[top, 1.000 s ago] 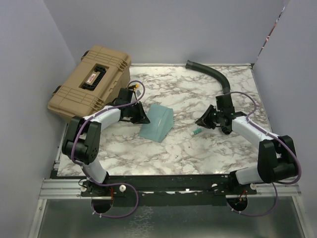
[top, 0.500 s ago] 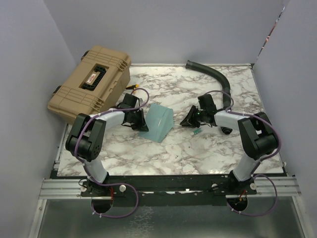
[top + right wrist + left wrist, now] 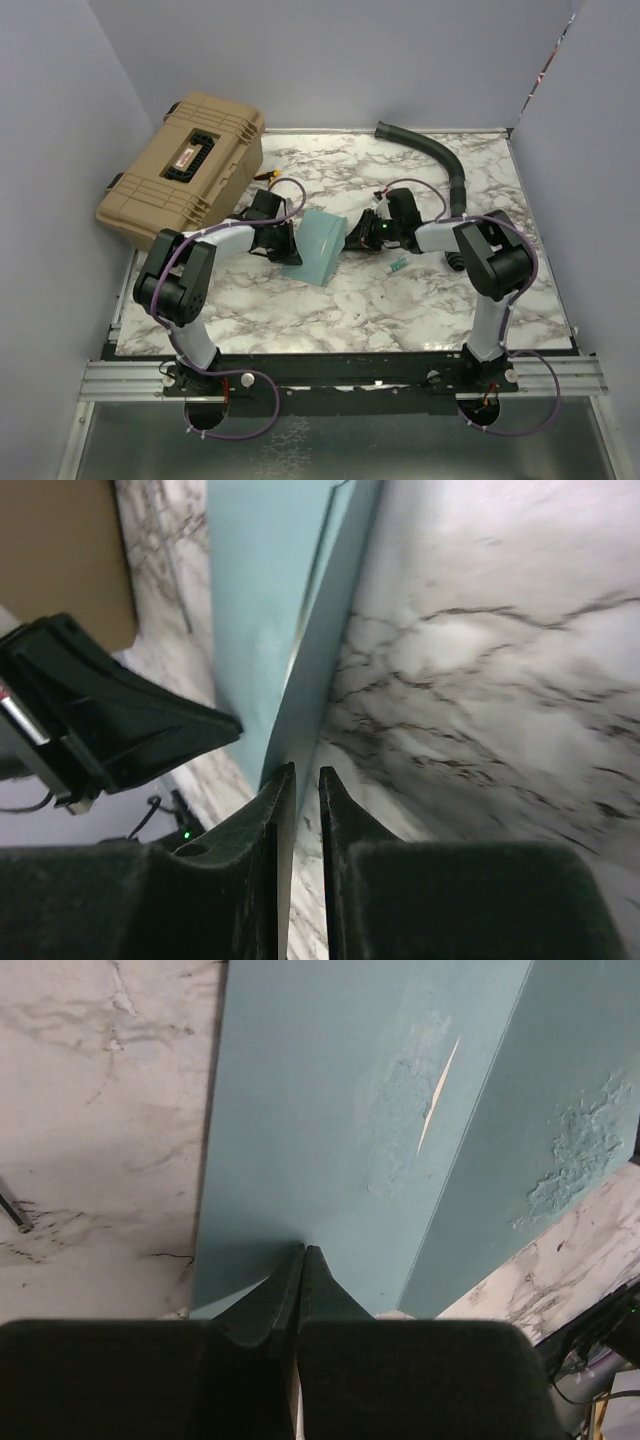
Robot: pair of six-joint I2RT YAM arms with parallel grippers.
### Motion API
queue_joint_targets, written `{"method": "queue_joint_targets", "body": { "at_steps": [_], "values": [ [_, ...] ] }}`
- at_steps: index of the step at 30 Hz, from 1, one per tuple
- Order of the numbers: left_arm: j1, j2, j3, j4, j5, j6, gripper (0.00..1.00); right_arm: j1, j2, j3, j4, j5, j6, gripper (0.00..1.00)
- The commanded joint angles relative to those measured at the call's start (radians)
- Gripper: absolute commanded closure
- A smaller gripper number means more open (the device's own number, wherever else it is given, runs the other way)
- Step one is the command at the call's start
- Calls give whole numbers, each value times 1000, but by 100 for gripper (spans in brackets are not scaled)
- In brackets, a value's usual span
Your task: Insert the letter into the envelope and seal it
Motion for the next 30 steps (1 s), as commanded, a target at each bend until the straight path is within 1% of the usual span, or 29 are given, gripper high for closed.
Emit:
{"method": "queue_joint_targets", "body": {
  "at_steps": [1, 7, 13, 20, 24, 30],
  "values": [
    [-28, 38, -16, -35, -52, 36, 100, 25, 33, -40, 256, -135, 57, 81],
    [-34, 48, -12, -35, -39, 33, 100, 57, 58, -14, 217, -59, 33, 81],
    [-33, 55, -6, -36, -33, 30, 100, 89, 75, 48, 82, 43, -53, 81],
    [-35, 48, 15, -35, -21, 29, 100, 126, 90, 98, 18, 98, -114, 81],
    [-33, 60, 21, -35, -6, 27, 100, 148, 103, 143, -58, 162, -151, 81],
    [-33, 62, 31, -34, -2, 26, 100, 193, 114, 207, -203, 294, -250, 81]
  ]
}}
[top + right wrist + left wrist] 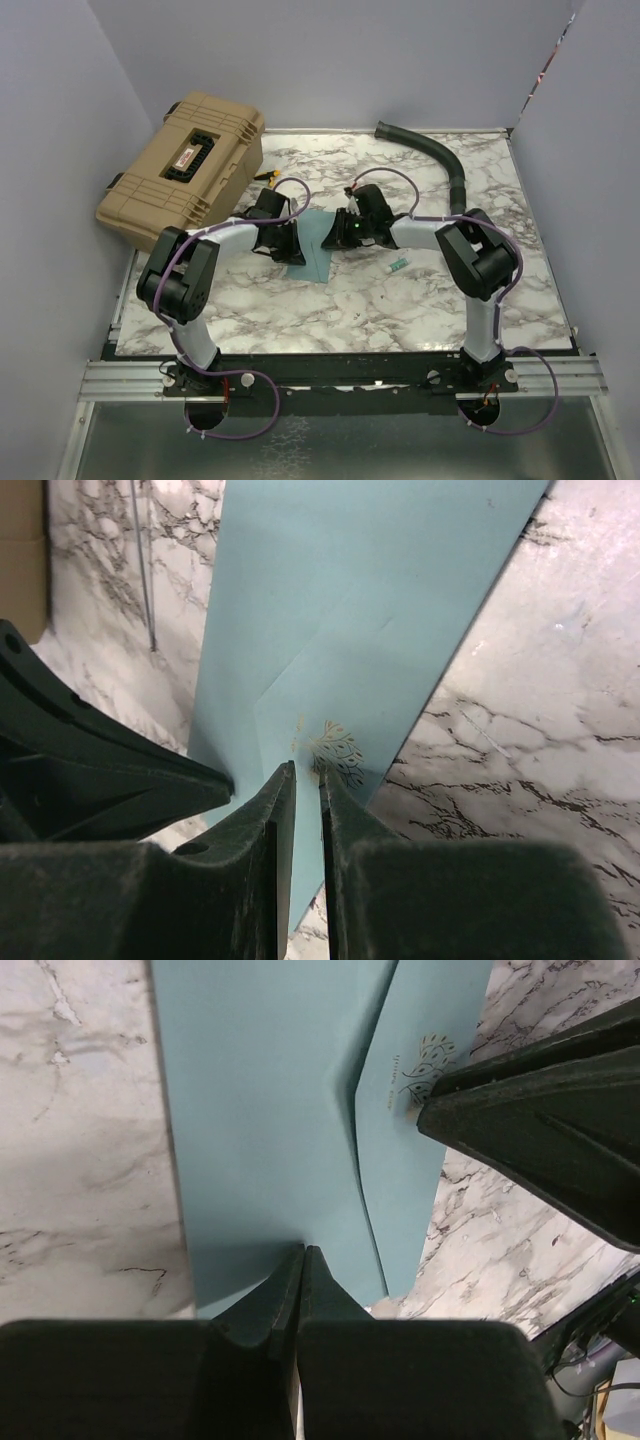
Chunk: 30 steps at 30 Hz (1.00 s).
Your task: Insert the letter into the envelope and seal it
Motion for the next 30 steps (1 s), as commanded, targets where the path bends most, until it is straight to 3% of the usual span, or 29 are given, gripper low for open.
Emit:
{"method": "queue_joint_targets", "body": {
  "at_steps": [1, 9, 14, 24, 30],
  "values": [
    [-8, 43, 14, -29, -6, 16, 100, 40, 36, 48, -147, 148, -125, 81],
    [34, 79, 136, 2, 122, -50, 100, 146, 45, 76, -294, 402, -343, 79],
    [38, 120, 222, 12, 131, -86, 100, 186, 67, 60, -335, 577, -383, 78],
    [38, 181, 219, 37, 144, -102, 100, 191, 42, 7, -295, 580, -350, 79],
    [36, 195, 167, 32, 33, -85, 100, 192, 17, -24, -263, 547, -309, 79]
  ]
}}
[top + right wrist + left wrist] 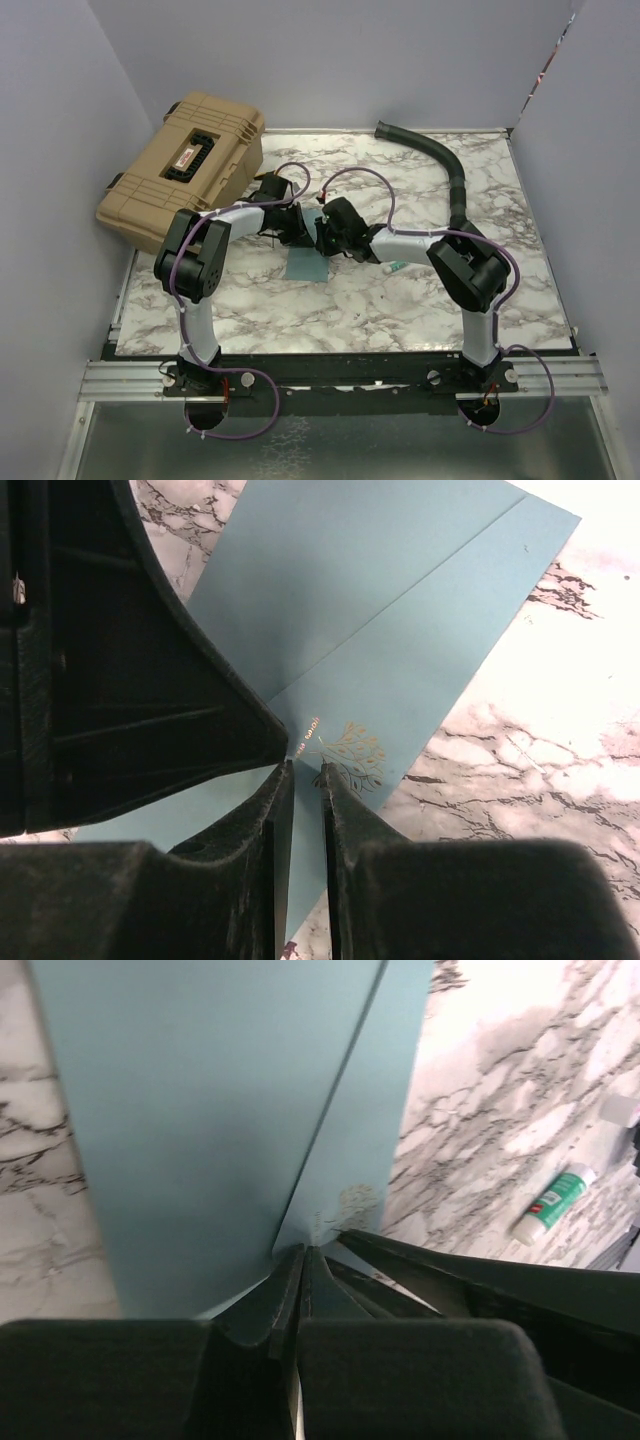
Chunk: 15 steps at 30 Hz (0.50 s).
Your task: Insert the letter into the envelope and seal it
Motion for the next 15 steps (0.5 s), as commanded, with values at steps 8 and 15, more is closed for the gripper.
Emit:
{"method": "queue_joint_targets", "body": {
  "at_steps": [8, 15],
  "values": [
    [-1, 44, -83, -53, -165, 27, 100, -11, -23, -61, -176, 60, -5, 82],
    [18, 53, -124, -58, -95, -15, 100, -10, -2, 134, -316, 41, 58, 85]
  ]
}}
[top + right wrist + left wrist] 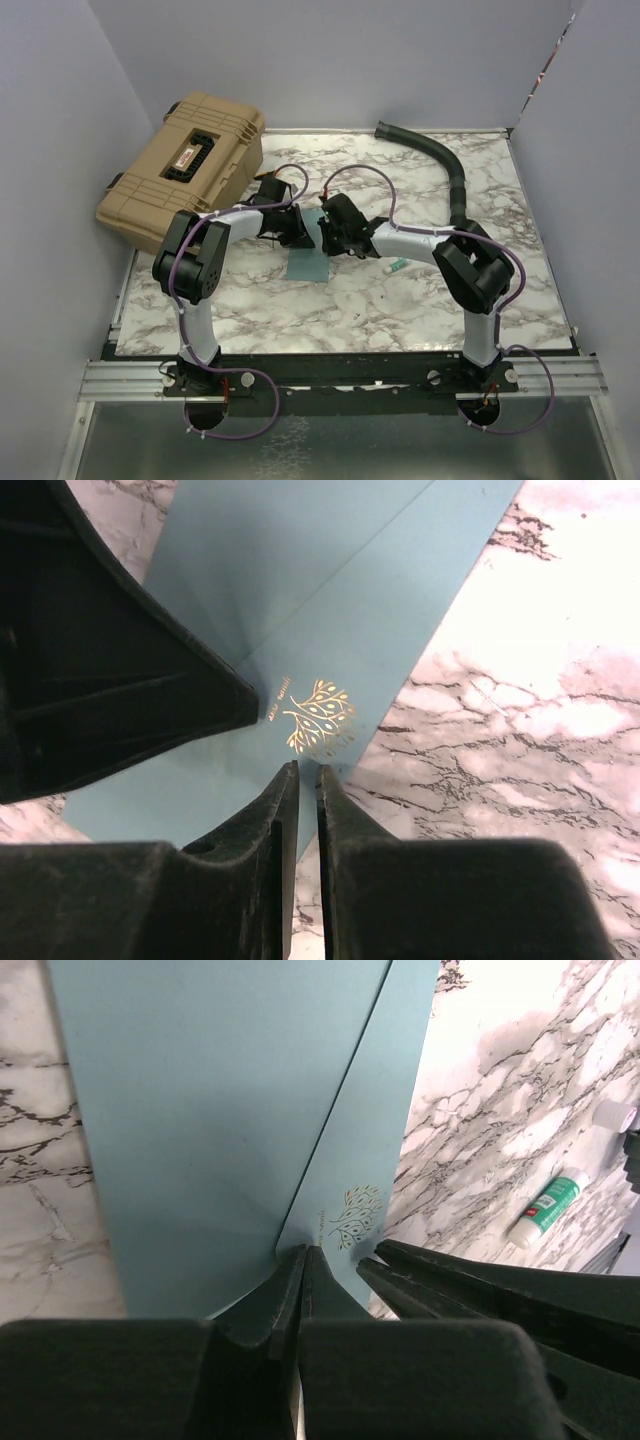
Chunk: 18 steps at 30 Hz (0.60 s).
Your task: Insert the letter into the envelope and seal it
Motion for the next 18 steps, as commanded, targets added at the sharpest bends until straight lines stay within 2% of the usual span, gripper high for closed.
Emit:
{"method": "queue_joint_targets", "body": {
  "at_steps": [1, 5, 18],
  "values": [
    [22, 61, -82, -97, -50, -1, 100, -7, 60, 146, -228, 17, 51, 87],
    [37, 65, -89, -94, 10, -34, 100, -2, 93, 184, -280, 10, 83, 90],
    [52, 52, -158, -6, 25, -96, 100, 52, 123, 162, -197, 46, 9, 91]
  ]
}}
